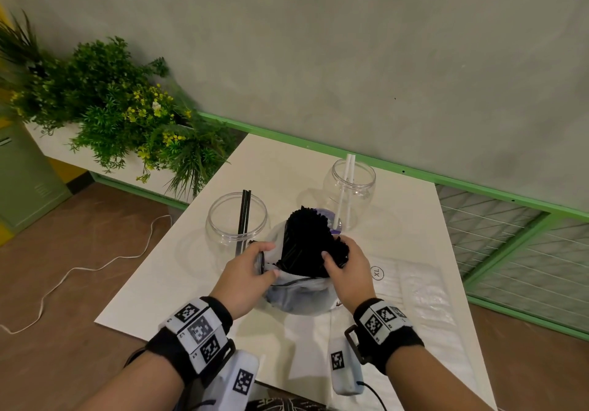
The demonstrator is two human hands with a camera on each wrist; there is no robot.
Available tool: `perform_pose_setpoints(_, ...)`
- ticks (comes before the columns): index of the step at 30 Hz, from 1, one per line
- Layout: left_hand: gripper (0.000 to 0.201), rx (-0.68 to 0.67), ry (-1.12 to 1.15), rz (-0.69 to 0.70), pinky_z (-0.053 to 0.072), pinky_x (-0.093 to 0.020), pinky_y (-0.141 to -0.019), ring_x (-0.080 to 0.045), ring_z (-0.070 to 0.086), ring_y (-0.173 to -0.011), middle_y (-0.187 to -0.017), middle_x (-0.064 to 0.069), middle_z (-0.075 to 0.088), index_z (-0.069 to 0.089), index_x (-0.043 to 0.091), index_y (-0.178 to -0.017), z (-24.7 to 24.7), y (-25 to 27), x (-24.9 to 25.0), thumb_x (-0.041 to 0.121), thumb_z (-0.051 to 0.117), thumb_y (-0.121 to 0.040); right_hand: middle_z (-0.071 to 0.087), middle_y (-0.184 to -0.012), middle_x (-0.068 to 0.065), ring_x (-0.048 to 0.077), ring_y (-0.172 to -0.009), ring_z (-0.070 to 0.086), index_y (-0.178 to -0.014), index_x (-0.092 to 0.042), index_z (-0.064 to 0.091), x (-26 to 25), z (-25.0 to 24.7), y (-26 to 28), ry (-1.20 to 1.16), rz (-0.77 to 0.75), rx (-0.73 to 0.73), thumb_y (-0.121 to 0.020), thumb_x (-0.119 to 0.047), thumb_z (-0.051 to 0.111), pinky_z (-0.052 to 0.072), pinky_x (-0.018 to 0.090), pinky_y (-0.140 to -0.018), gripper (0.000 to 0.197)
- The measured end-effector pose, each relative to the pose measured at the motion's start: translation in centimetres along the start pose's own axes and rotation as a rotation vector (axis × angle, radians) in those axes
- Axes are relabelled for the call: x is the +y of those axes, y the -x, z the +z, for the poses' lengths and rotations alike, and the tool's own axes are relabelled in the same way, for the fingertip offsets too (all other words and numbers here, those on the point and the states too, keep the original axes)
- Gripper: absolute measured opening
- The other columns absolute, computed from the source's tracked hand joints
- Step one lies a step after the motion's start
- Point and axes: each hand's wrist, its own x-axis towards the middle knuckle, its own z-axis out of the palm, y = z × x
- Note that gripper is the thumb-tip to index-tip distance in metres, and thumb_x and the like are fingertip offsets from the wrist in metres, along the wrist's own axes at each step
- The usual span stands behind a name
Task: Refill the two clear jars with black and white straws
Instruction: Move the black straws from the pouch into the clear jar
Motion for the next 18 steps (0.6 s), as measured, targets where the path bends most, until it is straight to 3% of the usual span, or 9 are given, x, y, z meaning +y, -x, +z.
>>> perform_pose_setpoints(3,0.041,-0.010,0.002,0.007,0.036,-0.006,-0.073,-0.011,0.053,-0.105,-0.110,0.006,0.057,0.049,0.031,-0.122,0.0,0.0,0.1,0.013,0.061,-0.087,0.060,-0.091,-0.003,0.021,-0.093,0.059,-0.097,-0.018,0.060,-1.1,-0.3,-0.3,0.016,-0.081,0.021,-0.086,-0.016,0.069,0.048,0.030,-0.083,0.014)
perform_pose_setpoints(7,0.040,0.000,-0.010,0.027,0.035,-0.005,-0.074,-0.011,0.053,-0.103,-0.107,0.006,0.058,0.048,0.033,-0.119,0.0,0.0,0.2,0.012,0.060,-0.088,0.063,-0.087,-0.010,0.015,-0.089,0.060,-0.091,-0.019,0.065,-3.2,0.1,-0.7,-0.062,-0.202,-0.025,-0.083,-0.018,0.072,0.048,0.025,-0.081,0.010)
perform_pose_setpoints(9,0.040,0.011,-0.009,0.018,0.035,-0.005,-0.072,-0.012,0.053,-0.102,-0.109,0.004,0.059,0.048,0.033,-0.119,-0.1,0.0,0.2,0.011,0.060,-0.088,0.065,-0.088,-0.007,0.013,-0.087,0.062,-0.094,-0.015,0.067,-2.9,0.3,-1.1,-0.065,-0.129,-0.055,-0.083,-0.023,0.073,0.050,0.026,-0.080,0.015)
perform_pose_setpoints(13,0.039,0.015,-0.005,0.012,0.036,-0.001,-0.068,-0.005,0.052,-0.094,-0.112,0.005,0.057,0.049,0.033,-0.119,-0.3,-0.1,0.0,0.011,0.058,-0.088,0.070,-0.087,-0.003,0.012,-0.086,0.065,-0.091,-0.017,0.065,-0.9,-0.2,-1.2,-0.110,0.103,-0.099,-0.089,-0.036,0.065,0.053,0.041,-0.085,0.019)
perform_pose_setpoints(15,0.038,0.015,-0.007,0.017,0.037,0.000,-0.066,0.000,0.051,-0.086,-0.109,0.005,0.057,0.049,0.033,-0.118,-0.3,-0.1,0.0,0.011,0.058,-0.088,0.070,-0.089,-0.003,0.011,-0.088,0.065,-0.093,-0.018,0.064,-0.7,-0.6,-1.1,-0.123,0.118,-0.134,-0.091,-0.045,0.058,0.052,0.042,-0.087,0.027)
perform_pose_setpoints(18,0.039,0.014,-0.010,0.015,0.038,0.000,-0.067,-0.006,0.052,-0.089,-0.108,0.004,0.058,0.049,0.031,-0.120,-0.3,-0.2,0.0,0.011,0.058,-0.088,0.068,-0.088,-0.005,0.011,-0.091,0.061,-0.096,-0.023,0.064,-0.5,-1.1,-0.4,-0.112,0.028,-0.133,-0.082,-0.063,0.054,0.051,0.036,-0.082,0.044)
